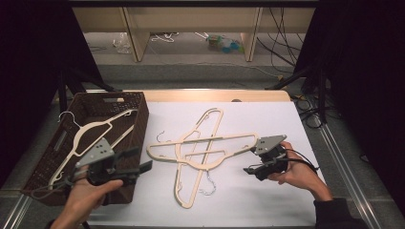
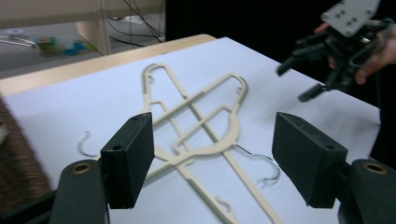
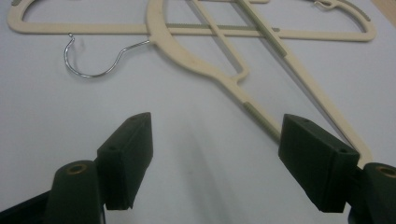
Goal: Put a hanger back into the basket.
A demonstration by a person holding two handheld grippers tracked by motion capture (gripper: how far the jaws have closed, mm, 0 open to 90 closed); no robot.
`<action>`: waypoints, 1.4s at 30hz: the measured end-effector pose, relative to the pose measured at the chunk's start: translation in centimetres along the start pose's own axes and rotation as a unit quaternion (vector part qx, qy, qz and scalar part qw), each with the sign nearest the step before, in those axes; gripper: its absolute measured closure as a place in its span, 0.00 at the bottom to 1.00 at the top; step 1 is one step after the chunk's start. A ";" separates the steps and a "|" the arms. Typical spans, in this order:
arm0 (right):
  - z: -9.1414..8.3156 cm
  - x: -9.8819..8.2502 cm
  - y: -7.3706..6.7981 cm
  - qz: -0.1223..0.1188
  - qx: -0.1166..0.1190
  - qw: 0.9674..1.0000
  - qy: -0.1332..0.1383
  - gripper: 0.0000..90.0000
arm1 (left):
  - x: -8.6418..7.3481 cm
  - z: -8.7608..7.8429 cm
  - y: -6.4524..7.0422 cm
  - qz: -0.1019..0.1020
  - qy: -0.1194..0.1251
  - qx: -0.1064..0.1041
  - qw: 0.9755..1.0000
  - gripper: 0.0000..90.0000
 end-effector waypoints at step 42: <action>9.3 1.8 4.8 -0.003 0.050 0.997 -0.050 0.39 | -7.2 5.7 3.7 0.065 -0.054 -0.037 0.996 0.27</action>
Point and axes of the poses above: each handheld gripper's, and its own axes: z roughly forward along the jaws, x roughly out of its top, y roughly to its right, the point moved 9 cm from there along z, roughly forward along the jaws, and after that the axes turned 3 degrees about x, right-handed, at the moved point
